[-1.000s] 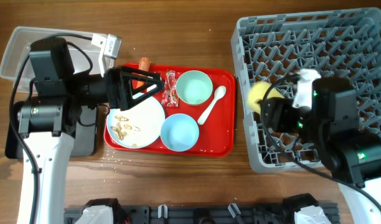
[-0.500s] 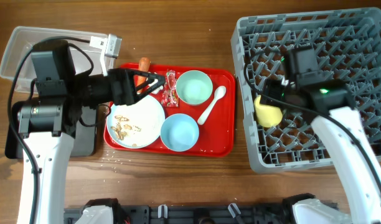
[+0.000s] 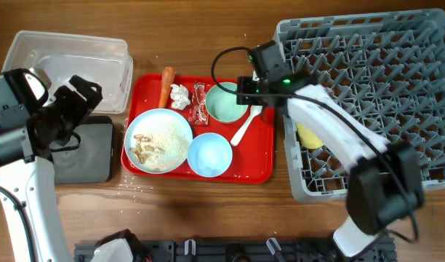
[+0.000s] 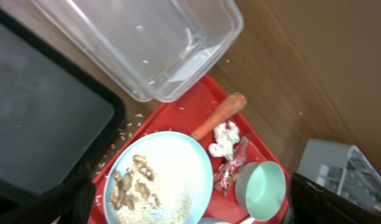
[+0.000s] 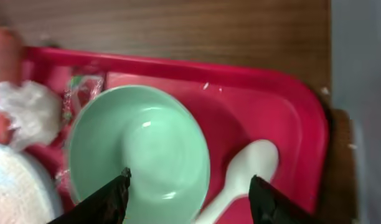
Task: Sort waste into correct bins and load items into the dishwasher rack
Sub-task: 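Grasp the green bowl with the right gripper and place it in the rack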
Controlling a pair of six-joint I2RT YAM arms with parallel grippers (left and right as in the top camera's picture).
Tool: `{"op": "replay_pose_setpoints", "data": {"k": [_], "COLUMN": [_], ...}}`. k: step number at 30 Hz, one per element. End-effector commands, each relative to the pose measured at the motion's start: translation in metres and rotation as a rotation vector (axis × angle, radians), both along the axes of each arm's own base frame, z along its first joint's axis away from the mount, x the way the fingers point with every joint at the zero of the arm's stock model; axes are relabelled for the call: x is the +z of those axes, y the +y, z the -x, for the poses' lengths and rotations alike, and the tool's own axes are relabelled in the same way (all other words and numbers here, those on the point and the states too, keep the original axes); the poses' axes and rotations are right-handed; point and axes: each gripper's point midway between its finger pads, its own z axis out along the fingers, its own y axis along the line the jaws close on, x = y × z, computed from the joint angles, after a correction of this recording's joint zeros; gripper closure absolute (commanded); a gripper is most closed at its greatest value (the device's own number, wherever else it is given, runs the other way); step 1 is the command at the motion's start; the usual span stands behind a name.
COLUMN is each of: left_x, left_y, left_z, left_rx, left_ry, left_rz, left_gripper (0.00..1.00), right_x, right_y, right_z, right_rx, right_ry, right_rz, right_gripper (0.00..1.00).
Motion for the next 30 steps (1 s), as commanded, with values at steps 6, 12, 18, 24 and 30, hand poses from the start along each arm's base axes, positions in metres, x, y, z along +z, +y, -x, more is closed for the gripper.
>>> {"op": "replay_pose_setpoints", "data": {"k": [6, 12, 18, 24, 30], "left_x": [0.009, 0.009, 0.009, 0.009, 0.009], "left_y": [0.009, 0.009, 0.009, 0.009, 0.009], "left_z": [0.001, 0.001, 0.001, 0.001, 0.001], "left_rx": [0.045, 0.045, 0.045, 0.045, 0.045], "left_ry": [-0.017, -0.017, -0.017, -0.017, -0.017], "left_rz": [-0.026, -0.026, -0.026, -0.025, -0.026], "left_gripper": [0.0, 0.0, 0.0, 0.0, 0.0], "right_x": [-0.066, 0.11, 0.255, 0.184, 0.126], "right_y": [0.001, -0.064, -0.241, -0.313, -0.317], "right_z": [0.004, -0.004, 0.053, 0.005, -0.041], "right_rx": [-0.049, -0.146, -0.852, -0.732, -0.496], "right_ry": [0.14, -0.288, -0.677, -0.321, -0.183], "right_rz": [0.021, 0.15, 0.996, 1.329, 1.414], "right_gripper": [0.96, 0.96, 0.96, 0.96, 0.96]}}
